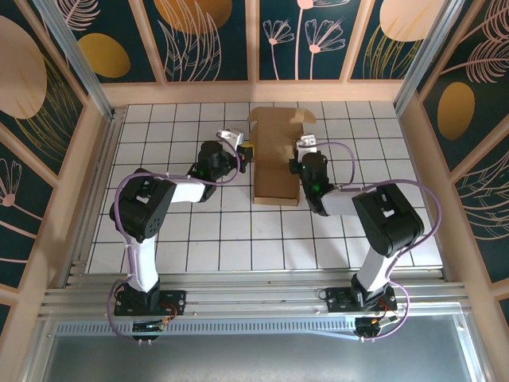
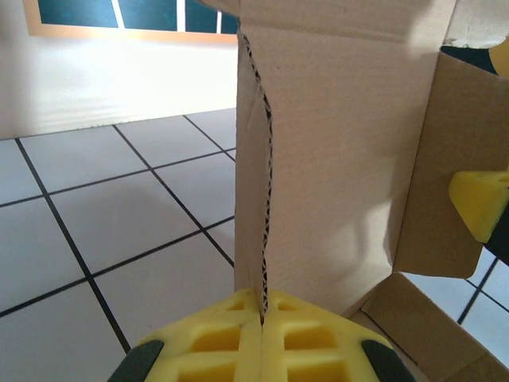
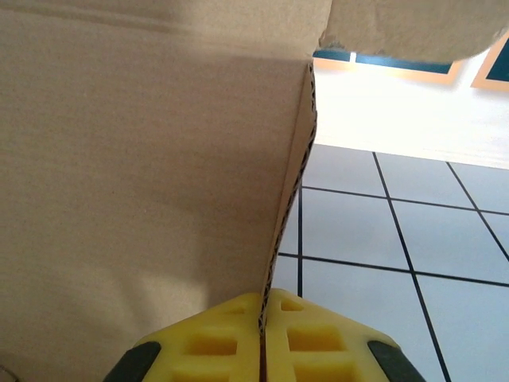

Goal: Fold the paper box

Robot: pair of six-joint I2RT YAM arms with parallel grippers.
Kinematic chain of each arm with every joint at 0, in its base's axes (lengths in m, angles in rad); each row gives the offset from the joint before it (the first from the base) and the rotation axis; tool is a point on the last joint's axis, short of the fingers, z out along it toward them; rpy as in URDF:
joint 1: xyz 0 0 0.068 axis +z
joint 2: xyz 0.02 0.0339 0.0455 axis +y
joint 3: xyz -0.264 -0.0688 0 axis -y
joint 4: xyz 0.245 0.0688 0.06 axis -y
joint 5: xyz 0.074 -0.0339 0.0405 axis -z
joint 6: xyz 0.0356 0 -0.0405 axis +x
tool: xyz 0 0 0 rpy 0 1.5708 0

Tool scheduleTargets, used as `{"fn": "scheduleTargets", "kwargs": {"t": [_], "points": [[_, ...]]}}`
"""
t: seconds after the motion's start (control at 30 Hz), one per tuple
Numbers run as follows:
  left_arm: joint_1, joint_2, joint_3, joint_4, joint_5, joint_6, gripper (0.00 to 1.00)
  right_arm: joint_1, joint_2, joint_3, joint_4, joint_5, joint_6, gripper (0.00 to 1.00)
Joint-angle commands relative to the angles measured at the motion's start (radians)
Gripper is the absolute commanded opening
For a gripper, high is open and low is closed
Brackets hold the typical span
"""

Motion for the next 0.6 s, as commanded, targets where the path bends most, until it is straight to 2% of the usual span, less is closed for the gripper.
{"fn": "scheduleTargets", "kwargs": {"t": [0.0, 0.17, 0.27, 0.57], "points": [[-0.049, -0.043, -0.061, 0.116, 0.073, -0.012, 0.0, 0.062, -0.016, -0.092, 0.046, -0.012, 0.028, 0.11], [-0.056, -0.089, -0.138, 0.198, 0.078, 0.014, 0.0, 0.097, -0.061, -0.177, 0.137, 0.021, 0.023, 0.2], [-0.058, -0.108, -0.166, 0.222, 0.088, 0.049, 0.0, 0.106, -0.1, -0.232, 0.181, 0.016, 0.035, 0.22], [-0.071, -0.117, -0.279, 0.309, 0.075, 0.068, 0.0, 0.108, -0.133, -0.297, 0.193, 0.007, 0.034, 0.15]]}}
